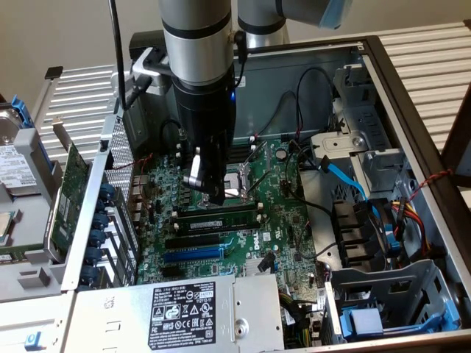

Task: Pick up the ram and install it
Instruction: 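Press down the ram until it locks into place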

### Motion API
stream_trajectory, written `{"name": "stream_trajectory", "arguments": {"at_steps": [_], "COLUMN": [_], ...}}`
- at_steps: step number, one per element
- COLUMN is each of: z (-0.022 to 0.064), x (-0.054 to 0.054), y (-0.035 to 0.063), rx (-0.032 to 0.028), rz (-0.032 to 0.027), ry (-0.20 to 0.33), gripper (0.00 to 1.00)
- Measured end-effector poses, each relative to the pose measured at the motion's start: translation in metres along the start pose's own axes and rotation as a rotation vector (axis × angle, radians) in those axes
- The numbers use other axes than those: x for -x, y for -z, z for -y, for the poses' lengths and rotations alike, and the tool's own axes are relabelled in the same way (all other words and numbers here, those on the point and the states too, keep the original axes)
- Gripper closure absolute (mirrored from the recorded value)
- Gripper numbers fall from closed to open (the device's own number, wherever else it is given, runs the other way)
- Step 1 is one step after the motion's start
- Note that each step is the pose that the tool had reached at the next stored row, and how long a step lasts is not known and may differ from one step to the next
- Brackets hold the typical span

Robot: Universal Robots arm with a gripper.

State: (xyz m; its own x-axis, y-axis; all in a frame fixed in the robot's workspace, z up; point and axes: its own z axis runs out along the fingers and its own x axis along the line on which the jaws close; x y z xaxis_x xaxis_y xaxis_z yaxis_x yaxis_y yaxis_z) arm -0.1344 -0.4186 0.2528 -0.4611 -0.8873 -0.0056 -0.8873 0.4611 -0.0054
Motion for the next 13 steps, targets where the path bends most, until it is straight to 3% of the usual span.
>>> {"name": "stream_trajectory", "arguments": {"at_steps": [13], "z": [0.0], "x": [0.0], "y": [-0.0003], "rx": [-0.0011], "rz": [-0.0011], "ry": [-0.192], "gripper": [0.89]}}
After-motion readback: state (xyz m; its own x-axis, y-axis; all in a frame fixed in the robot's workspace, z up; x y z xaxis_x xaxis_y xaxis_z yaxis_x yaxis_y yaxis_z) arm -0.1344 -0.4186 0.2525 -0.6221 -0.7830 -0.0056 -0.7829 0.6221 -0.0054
